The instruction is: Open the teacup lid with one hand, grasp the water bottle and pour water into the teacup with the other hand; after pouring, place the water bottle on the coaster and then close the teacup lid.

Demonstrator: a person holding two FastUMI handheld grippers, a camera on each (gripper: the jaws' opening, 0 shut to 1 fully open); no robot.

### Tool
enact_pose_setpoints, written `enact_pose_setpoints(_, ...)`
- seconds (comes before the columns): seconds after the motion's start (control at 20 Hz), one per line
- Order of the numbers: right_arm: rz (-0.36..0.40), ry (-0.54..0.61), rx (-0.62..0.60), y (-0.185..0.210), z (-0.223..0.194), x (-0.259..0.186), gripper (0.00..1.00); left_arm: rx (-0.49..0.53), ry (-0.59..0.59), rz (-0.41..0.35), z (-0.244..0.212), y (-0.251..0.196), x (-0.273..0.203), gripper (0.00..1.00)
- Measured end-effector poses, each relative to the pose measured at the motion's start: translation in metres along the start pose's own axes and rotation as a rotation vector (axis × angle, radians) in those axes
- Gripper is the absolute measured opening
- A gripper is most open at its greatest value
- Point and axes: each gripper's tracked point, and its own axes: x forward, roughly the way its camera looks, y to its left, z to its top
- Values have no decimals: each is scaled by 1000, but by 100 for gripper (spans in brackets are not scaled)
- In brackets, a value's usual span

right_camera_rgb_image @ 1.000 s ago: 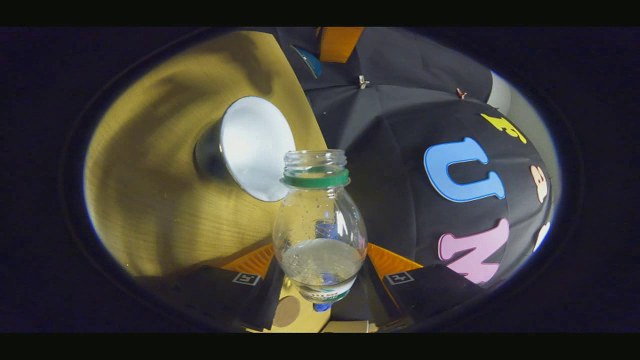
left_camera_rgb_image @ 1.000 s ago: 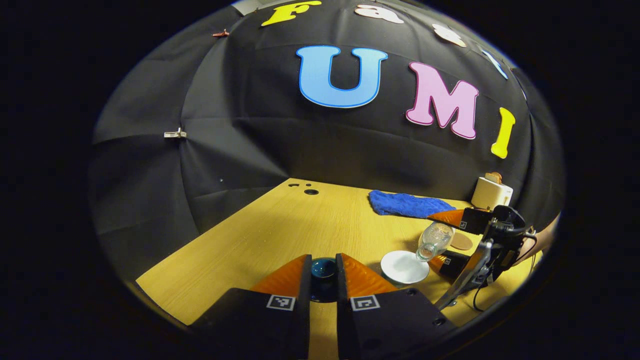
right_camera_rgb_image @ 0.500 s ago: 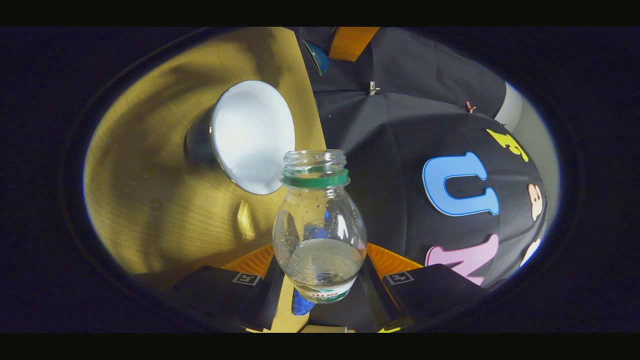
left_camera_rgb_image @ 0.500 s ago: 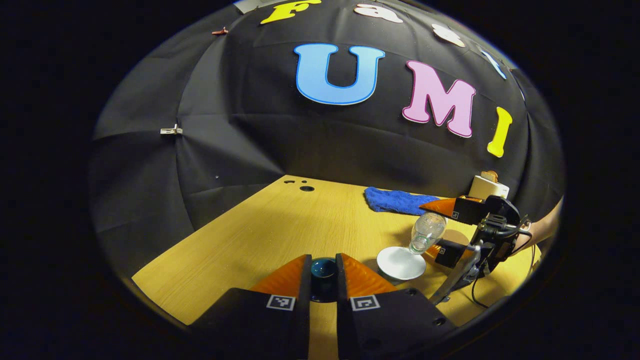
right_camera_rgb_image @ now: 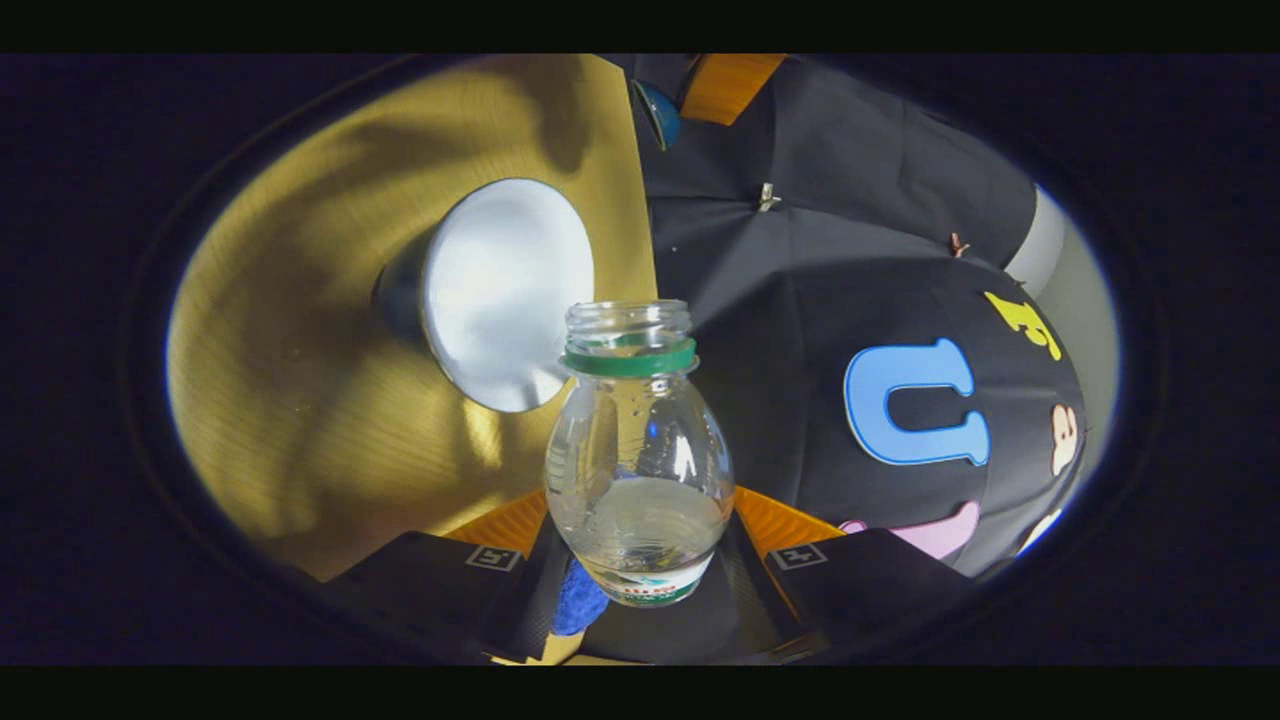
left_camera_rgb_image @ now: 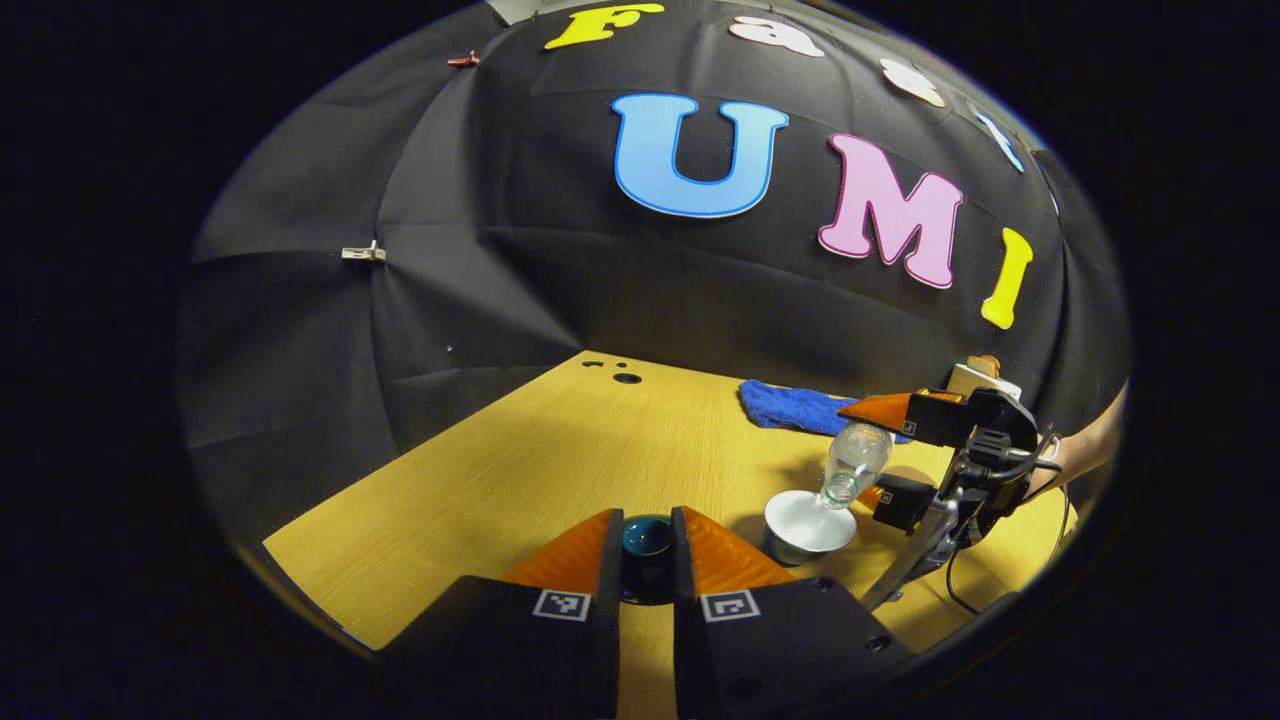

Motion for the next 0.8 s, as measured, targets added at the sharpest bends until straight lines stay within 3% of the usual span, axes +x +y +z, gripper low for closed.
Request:
enact_pose_setpoints(0.1, 5, -1, -13, 1, 0, 1, 74, 16, 4, 3, -2, 4, -3, 22)
enact_pose_setpoints(0.2, 9, -14, -45, 2, 1, 1, 74, 22, 3, 3, -2, 7, -3, 26)
enact_pose_setpoints(0.25, 11, -15, -55, 3, 0, 1, 79, 19, 2, 0, -2, 6, -3, 26)
enact_pose_setpoints(0.3, 12, -15, -60, 3, -1, 1, 74, 13, -1, -8, -2, 6, -3, 26)
enact_pose_setpoints(0.8, 14, -31, -103, 4, 5, 0, 74, 27, -23, -41, 5, -5, -6, 26)
